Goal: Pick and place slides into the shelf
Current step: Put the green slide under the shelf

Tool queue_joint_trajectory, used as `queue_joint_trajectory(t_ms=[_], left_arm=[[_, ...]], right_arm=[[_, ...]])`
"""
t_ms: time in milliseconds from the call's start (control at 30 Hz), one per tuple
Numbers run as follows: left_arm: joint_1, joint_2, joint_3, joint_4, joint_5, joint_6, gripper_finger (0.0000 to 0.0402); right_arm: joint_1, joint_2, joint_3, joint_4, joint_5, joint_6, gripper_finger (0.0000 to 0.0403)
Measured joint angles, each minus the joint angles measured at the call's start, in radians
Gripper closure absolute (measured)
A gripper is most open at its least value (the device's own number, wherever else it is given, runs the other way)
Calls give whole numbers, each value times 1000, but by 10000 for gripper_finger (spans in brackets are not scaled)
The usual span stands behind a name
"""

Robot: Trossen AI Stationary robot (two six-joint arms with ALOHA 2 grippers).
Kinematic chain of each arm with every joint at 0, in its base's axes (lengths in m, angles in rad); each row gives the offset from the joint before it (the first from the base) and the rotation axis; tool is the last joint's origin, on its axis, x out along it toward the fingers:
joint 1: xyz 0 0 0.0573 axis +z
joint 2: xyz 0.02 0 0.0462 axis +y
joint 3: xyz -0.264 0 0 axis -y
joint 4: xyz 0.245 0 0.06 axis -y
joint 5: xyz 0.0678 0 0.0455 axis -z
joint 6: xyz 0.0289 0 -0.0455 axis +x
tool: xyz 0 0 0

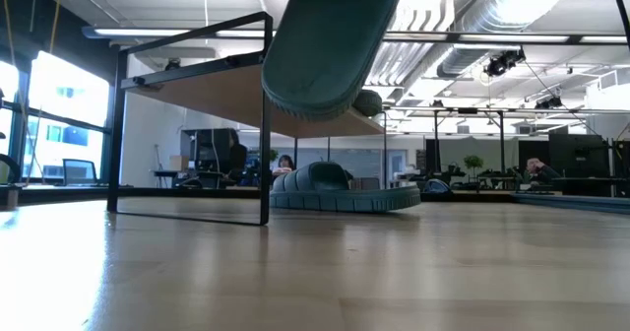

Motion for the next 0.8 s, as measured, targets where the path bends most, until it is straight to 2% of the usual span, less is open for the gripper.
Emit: queue_joint_trajectory(t_ms=[367, 500, 567, 800], left_arm=[[-12, 64, 1, 83, 47, -46, 322], [-9, 64, 0, 91, 43, -49, 348], [-4, 63, 8, 80, 42, -44, 362], [3, 61, 36, 68, 36, -19, 364]], right_arm=[[2, 0, -1, -14, -14, 1, 403], [2, 0, -1, -21, -7, 25, 401], [1, 0, -1, -24, -6, 32, 394], [21, -27, 1, -24, 13, 90, 342]])
